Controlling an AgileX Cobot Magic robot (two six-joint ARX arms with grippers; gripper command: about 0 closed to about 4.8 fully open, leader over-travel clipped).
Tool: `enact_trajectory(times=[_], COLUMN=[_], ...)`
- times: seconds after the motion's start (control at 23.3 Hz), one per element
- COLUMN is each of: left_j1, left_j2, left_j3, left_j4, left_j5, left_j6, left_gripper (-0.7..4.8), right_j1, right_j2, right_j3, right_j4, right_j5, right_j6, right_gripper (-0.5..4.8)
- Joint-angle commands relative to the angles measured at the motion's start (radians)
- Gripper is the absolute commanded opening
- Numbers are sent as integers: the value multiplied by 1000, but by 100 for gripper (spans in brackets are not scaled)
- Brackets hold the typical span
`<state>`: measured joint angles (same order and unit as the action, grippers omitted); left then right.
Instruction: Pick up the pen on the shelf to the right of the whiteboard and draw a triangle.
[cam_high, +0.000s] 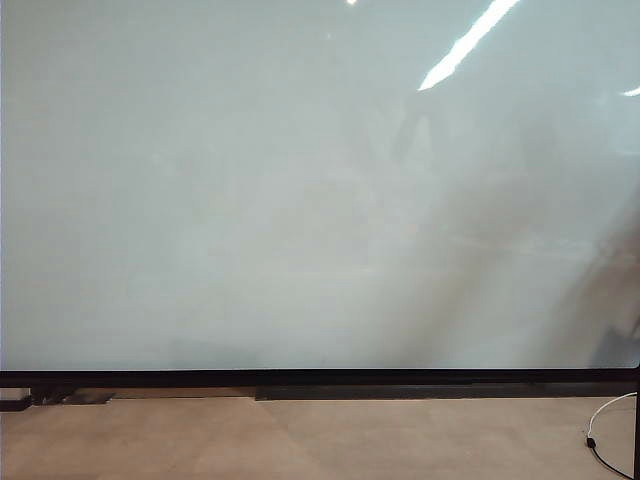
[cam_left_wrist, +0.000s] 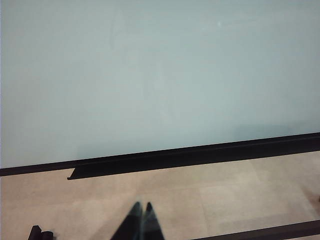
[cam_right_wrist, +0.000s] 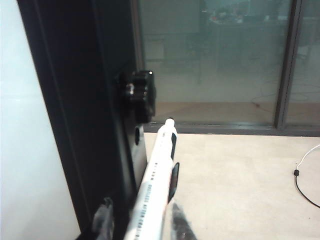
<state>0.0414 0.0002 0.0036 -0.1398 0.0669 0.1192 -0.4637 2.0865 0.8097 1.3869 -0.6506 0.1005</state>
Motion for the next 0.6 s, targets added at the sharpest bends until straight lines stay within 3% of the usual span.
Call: enact_trajectory(times=[0.04, 0.09, 0.13, 0.22, 0.6], left_j1=[0, 0, 0, 0, 0], left_j2=[0, 0, 0, 0, 0], left_j3=[3, 3, 3, 3, 3], left_j4=[6, 6, 6, 6, 6], left_j5=[0, 0, 0, 0, 0], left_j6=[1, 1, 1, 1, 1], left_gripper=[-5, -5, -5, -5, -5], right_j1=[0, 0, 0, 0, -7], right_j2=[-4, -4, -4, -4, -6], right_j3=[3, 3, 3, 3, 3], right_j4=[16, 16, 16, 16, 26], right_j5=[1, 1, 1, 1, 0], right_j6=[4, 4, 4, 4, 0], right_gripper=[144, 136, 79, 37, 29])
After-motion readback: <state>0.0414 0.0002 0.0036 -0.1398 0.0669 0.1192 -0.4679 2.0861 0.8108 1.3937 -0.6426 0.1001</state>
